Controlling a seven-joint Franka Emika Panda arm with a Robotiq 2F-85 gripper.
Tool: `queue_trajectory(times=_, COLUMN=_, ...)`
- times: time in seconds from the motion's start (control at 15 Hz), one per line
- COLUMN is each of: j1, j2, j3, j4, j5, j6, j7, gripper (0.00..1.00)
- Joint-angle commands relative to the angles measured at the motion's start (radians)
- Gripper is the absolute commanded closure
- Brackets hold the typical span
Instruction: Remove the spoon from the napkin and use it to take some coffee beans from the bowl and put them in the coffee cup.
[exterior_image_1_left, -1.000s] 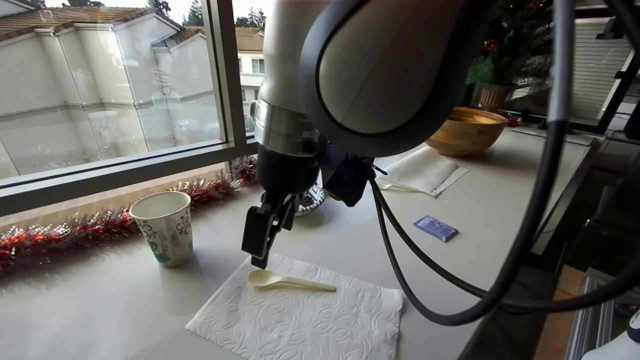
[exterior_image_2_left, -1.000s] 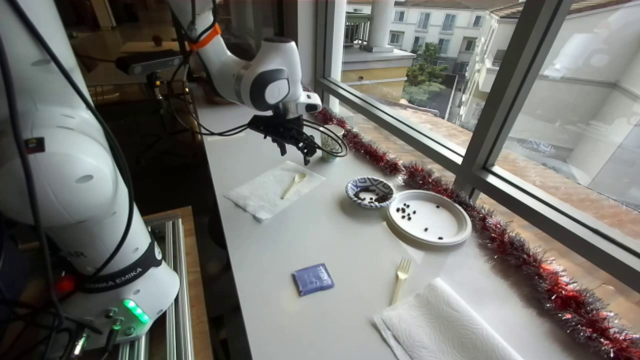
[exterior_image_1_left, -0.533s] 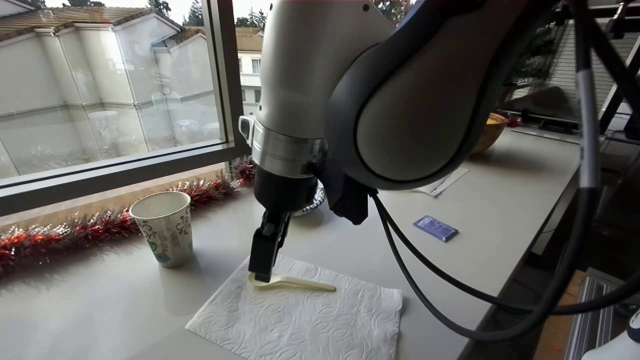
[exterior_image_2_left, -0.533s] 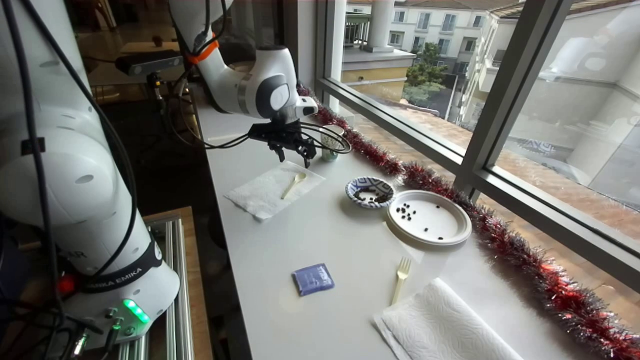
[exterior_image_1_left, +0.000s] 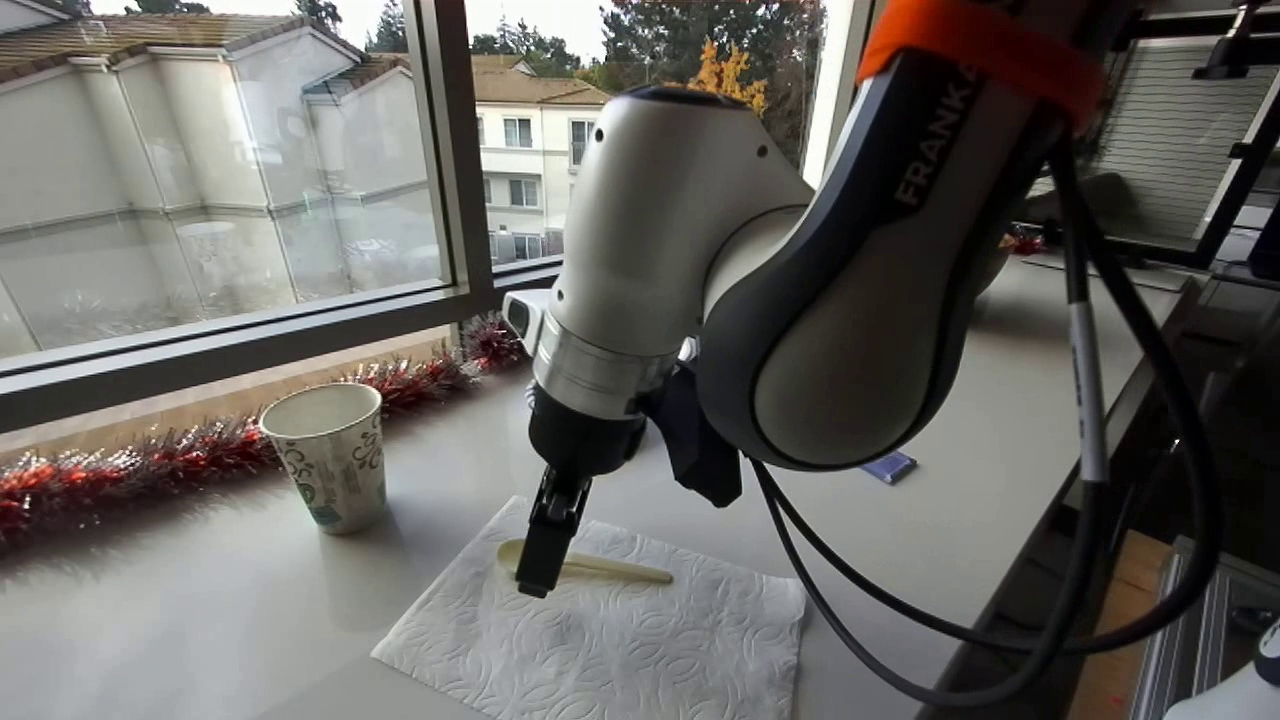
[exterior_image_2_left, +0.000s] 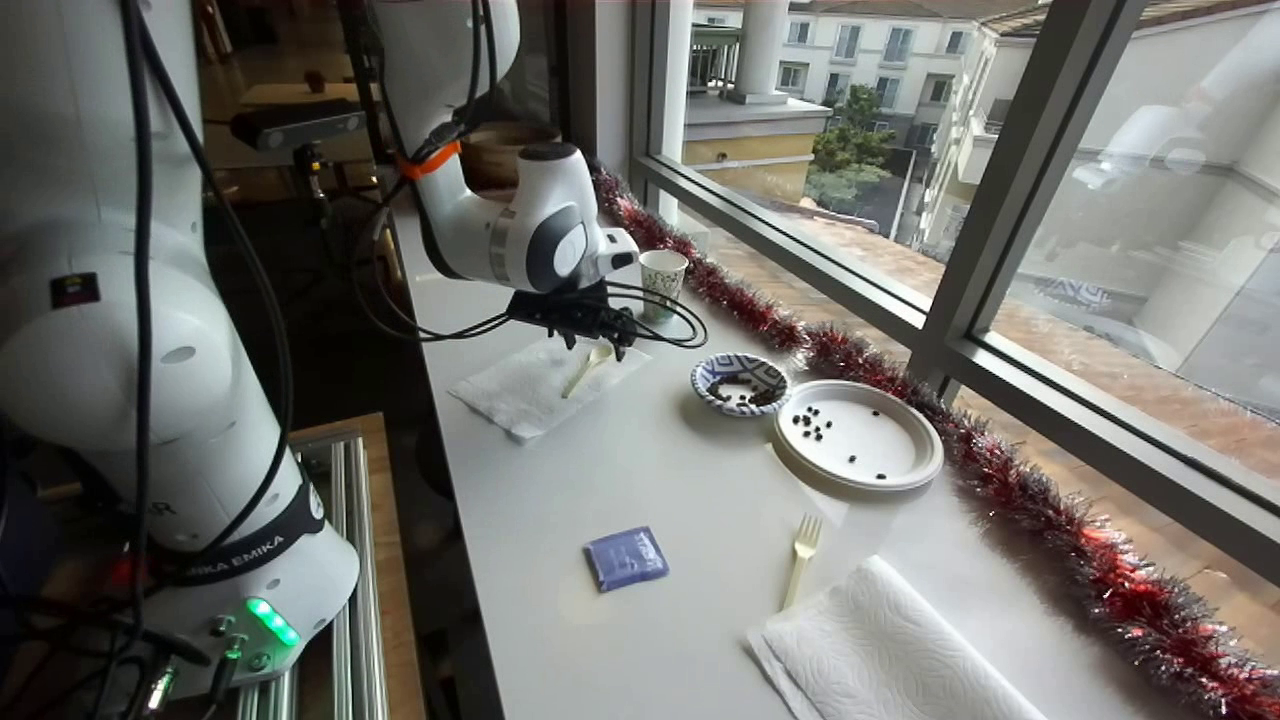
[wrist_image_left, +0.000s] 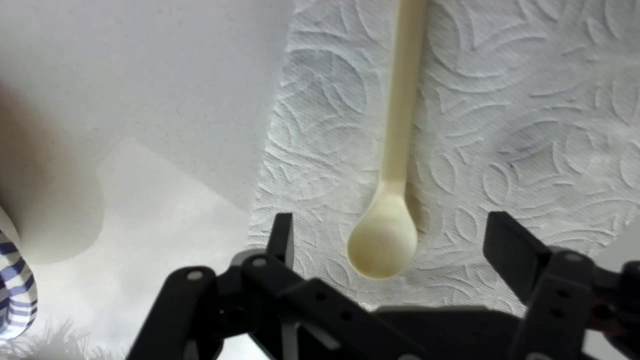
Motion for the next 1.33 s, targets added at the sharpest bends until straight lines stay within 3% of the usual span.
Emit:
queue_trajectory(times=0.0, j1=0.076, j2=0.031, j3=-0.089, j4=-0.004, j5=-0.030, j6=0.079, j7=0.019, gripper=0.25)
queue_trajectory(times=0.2, j1=0.104, j2=0.035, j3=-0.112, j4=-0.023, j5=-0.011, j6=0.099, j7=0.014, gripper=0.46)
queue_trajectory(times=0.27, j1=0.097, j2=0.032, j3=-0.099, j4=-0.034, j5=-0.006, j6=0.104, j7=0.011, gripper=0.46)
queue_trajectory(times=0.33, j1=0.082, j2=0.029, j3=-0.076, j4=-0.044, j5=-0.001, j6=0.100, j7=0.008, gripper=0.53)
queue_trajectory(times=0.53, j1=0.092, j2=-0.002, j3=-0.073, j4=-0.077, j5=0.000, j6=0.108, j7=0.013, gripper=0.62)
queue_trajectory(times=0.67, j1=0.097, j2=-0.020, j3=-0.083, j4=-0.097, j5=0.004, j6=0.097, j7=0.018, gripper=0.63)
queue_trajectory(times=0.93, j1=0.097, j2=-0.062, j3=-0.098, j4=-0.143, j5=0.005, j6=0.105, j7=0.017, gripper=0.46)
queue_trajectory(times=1.0, j1=0.097, j2=-0.075, j3=-0.101, j4=-0.153, j5=0.005, j6=0.102, j7=0.017, gripper=0.33)
queue_trajectory(times=1.07, j1=0.099, j2=-0.087, j3=-0.106, j4=-0.164, j5=0.005, j6=0.099, j7=0.018, gripper=0.27)
queue_trajectory(times=1.27, j1=0.094, j2=-0.119, j3=-0.095, j4=-0.192, j5=0.010, j6=0.079, j7=0.023, gripper=0.21)
